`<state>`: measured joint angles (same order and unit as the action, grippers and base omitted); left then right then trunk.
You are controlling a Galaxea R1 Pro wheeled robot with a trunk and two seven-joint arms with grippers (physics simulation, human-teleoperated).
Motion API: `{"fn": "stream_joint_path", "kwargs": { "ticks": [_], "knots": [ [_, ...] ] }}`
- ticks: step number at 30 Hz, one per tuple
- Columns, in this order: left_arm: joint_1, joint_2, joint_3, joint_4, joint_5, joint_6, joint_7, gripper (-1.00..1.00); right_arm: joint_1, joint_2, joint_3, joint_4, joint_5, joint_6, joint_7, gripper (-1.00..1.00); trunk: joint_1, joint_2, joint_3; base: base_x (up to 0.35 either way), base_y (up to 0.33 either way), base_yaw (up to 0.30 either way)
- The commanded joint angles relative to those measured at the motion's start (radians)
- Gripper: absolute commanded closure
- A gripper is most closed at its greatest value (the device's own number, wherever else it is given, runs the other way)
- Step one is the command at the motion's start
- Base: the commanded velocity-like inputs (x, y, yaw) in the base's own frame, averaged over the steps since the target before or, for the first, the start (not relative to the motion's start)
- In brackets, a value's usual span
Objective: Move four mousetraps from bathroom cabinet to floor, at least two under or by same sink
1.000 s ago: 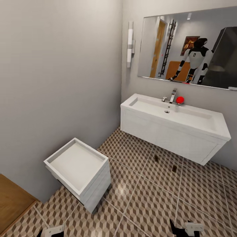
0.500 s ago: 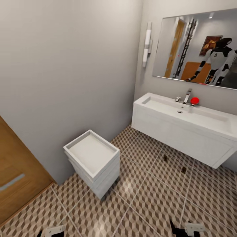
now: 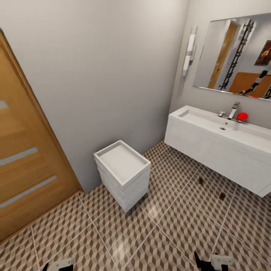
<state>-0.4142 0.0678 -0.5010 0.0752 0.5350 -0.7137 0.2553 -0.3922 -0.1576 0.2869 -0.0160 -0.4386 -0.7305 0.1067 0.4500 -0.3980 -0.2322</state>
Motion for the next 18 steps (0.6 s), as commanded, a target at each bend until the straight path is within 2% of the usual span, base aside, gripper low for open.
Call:
{"fn": "stream_joint_path", "kwargs": {
  "ticks": [1, 10, 18],
  "knots": [
    [-0.002, -0.001, -0.008, 0.003, -0.001, -0.003, 0.007, -1.00, 0.000, 0.000, 0.002, 0.001, -0.011, -0.003, 0.010, -1.00, 0.000, -0.002, -0.002, -0.317, 0.000, 0.281],
    [-0.002, -0.002, -0.008, 0.003, -0.001, -0.003, 0.007, -1.00, 0.000, 0.000, 0.003, 0.001, -0.011, -0.003, 0.010, -1.00, 0.000, -0.002, -0.002, -0.299, 0.000, 0.281],
    [-0.002, -0.003, -0.008, 0.003, -0.001, -0.003, 0.007, -1.00, 0.000, 0.001, 0.003, 0.001, -0.011, -0.003, 0.010, -1.00, 0.000, -0.002, -0.002, -0.224, 0.000, 0.282]
  ]
}}
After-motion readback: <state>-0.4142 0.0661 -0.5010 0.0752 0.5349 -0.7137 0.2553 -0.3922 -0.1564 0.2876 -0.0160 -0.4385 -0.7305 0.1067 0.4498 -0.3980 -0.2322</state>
